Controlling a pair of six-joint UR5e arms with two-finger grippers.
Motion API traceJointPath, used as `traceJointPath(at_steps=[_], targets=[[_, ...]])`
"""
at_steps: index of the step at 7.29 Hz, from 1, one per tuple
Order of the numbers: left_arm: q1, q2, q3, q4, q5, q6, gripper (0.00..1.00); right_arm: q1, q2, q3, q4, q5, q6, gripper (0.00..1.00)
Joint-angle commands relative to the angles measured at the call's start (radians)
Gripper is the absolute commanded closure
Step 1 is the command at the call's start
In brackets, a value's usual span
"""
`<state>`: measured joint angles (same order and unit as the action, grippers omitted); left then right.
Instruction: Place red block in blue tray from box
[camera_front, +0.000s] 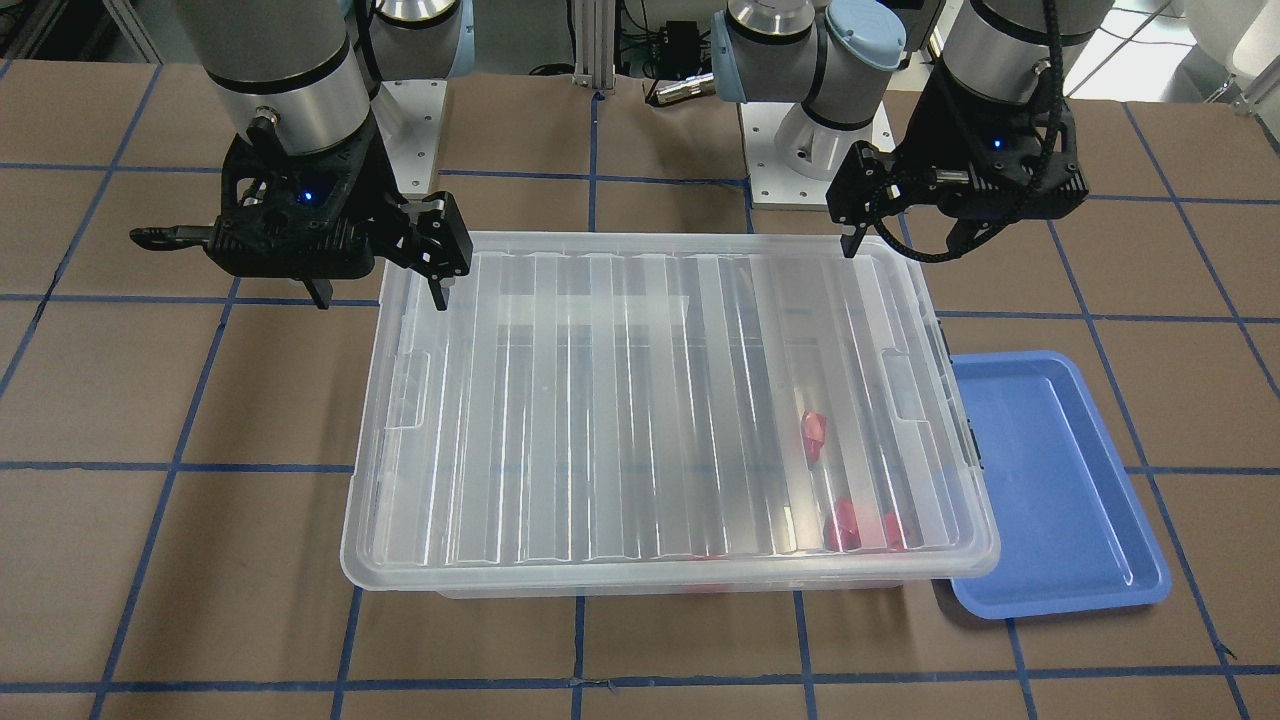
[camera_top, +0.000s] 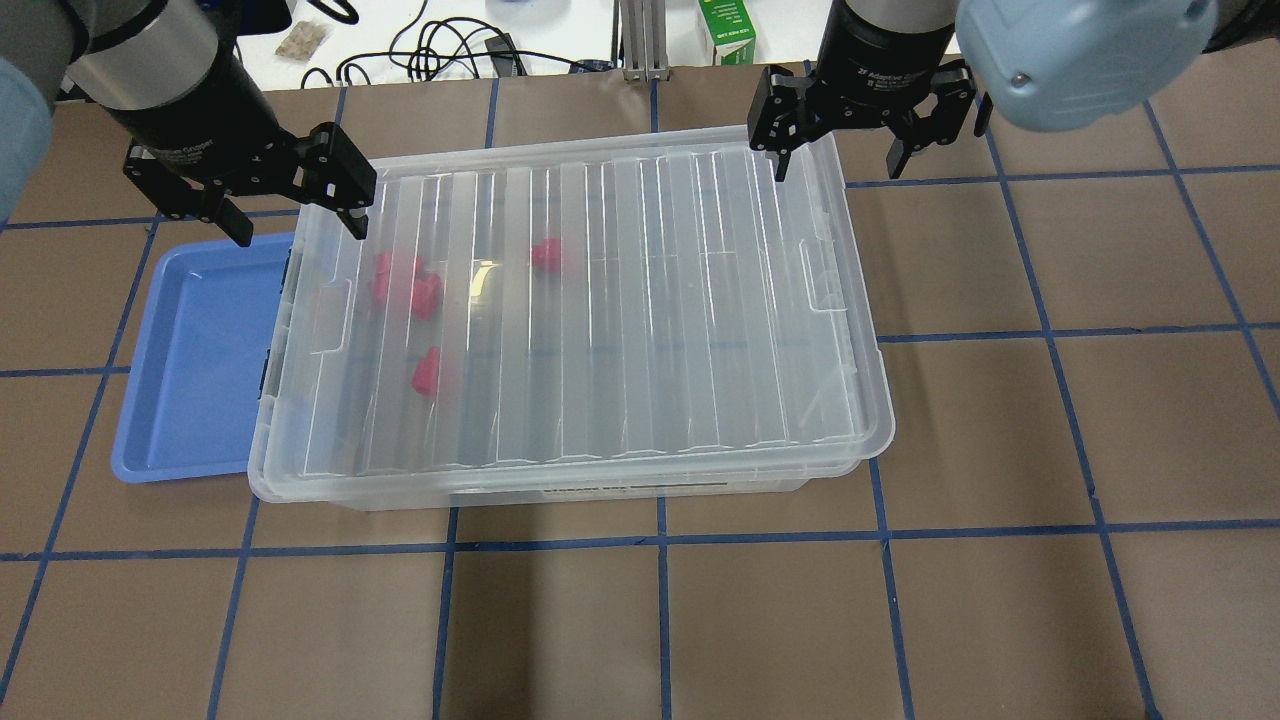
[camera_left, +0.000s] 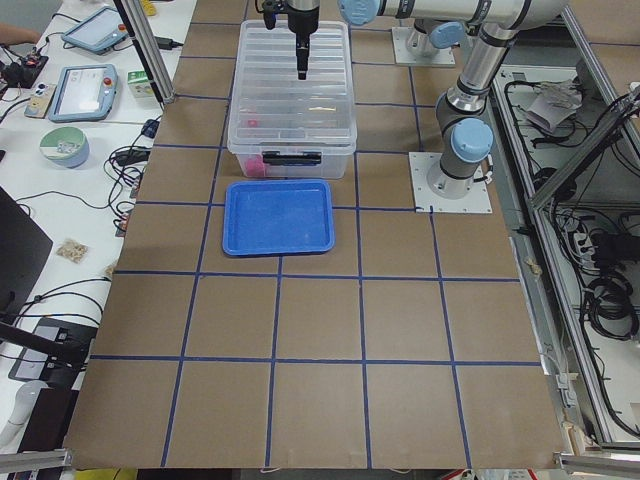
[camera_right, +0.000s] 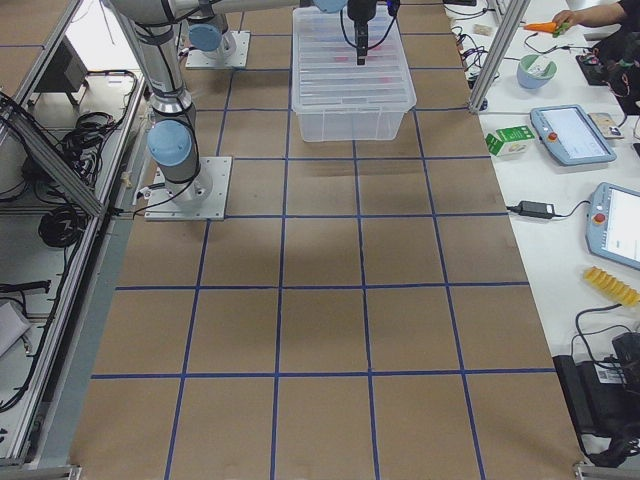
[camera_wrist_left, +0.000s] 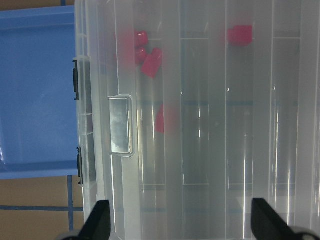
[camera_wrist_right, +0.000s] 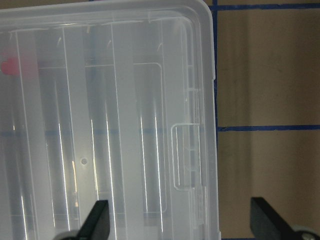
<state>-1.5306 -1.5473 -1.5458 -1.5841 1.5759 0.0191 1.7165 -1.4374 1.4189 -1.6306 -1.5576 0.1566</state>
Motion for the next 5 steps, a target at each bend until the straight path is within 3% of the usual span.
traceJointPath(at_steps=[1,5], targets=[[0.0,0.001,-0.002,0.001,0.001,-0.001,0.0,0.0,0.0,0.0,0.0,-0.001,0.001,0.0],[0.0,-0.001,-0.004,0.004,-0.007,-0.002,0.0,-0.052,0.005,0.015,0.006,-0.002,-0.02,0.0]])
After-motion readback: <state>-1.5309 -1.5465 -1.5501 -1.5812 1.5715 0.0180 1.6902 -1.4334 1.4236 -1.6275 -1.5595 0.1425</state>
